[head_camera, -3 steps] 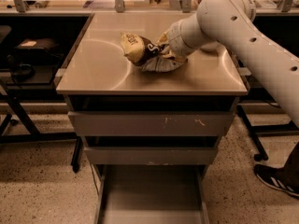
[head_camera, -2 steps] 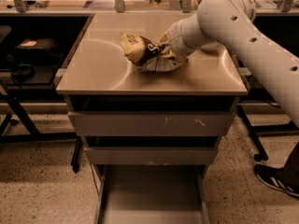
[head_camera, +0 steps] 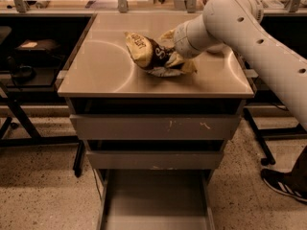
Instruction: Pick brown chip bag from bottom drawer and place on counter
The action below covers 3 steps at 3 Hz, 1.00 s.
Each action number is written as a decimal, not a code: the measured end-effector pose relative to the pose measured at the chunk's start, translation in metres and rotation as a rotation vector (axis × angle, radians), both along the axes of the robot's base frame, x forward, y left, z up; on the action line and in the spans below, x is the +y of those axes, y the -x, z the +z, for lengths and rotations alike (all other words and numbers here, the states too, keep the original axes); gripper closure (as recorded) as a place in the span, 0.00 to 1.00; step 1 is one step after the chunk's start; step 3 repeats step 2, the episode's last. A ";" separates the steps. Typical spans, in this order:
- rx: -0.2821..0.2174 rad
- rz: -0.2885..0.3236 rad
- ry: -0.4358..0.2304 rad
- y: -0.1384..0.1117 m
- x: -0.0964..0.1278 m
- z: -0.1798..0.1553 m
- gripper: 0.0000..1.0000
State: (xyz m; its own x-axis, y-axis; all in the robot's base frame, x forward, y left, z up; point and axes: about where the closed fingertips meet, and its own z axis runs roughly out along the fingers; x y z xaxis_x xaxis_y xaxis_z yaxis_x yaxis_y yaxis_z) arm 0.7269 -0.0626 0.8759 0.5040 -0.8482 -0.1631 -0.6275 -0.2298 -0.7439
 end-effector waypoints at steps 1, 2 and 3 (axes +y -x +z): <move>0.000 0.000 0.000 0.000 0.000 0.000 0.00; 0.000 0.000 0.000 0.000 0.000 0.000 0.00; 0.000 0.000 0.000 0.000 0.000 0.000 0.00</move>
Offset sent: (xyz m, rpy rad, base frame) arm 0.0000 0.0000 0.0000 0.0000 0.0000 0.0000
